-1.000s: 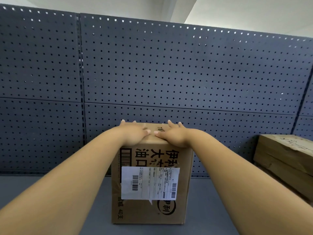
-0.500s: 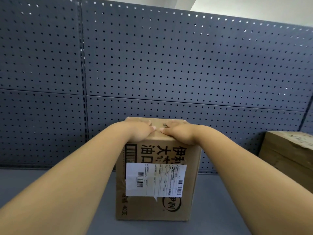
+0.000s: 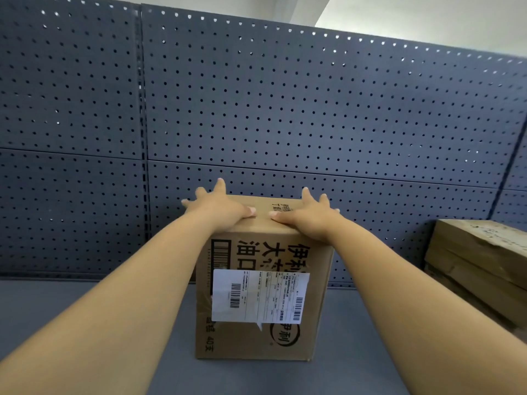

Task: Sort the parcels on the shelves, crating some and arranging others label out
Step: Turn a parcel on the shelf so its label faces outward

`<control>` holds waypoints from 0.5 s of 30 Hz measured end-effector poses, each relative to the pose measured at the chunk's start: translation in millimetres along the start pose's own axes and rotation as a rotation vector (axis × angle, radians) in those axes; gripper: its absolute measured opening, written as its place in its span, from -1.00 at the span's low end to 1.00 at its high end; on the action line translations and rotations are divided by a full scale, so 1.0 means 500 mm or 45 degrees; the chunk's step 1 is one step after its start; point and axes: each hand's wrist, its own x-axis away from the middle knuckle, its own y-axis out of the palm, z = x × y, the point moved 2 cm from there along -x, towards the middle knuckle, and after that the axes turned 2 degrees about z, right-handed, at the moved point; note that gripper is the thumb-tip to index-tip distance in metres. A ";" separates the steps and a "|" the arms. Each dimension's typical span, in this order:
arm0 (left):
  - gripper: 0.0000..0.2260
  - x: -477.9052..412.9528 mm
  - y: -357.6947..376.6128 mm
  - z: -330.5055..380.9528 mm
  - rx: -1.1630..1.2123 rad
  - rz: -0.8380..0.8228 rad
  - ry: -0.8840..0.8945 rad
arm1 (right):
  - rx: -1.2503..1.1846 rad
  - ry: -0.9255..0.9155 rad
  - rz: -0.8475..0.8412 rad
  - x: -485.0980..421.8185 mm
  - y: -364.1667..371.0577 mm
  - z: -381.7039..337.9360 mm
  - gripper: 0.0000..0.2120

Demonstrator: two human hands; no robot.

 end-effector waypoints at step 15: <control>-0.40 0.086 -0.034 -0.030 0.698 0.012 -0.007 | -0.738 0.089 0.082 0.117 -0.043 0.009 -0.46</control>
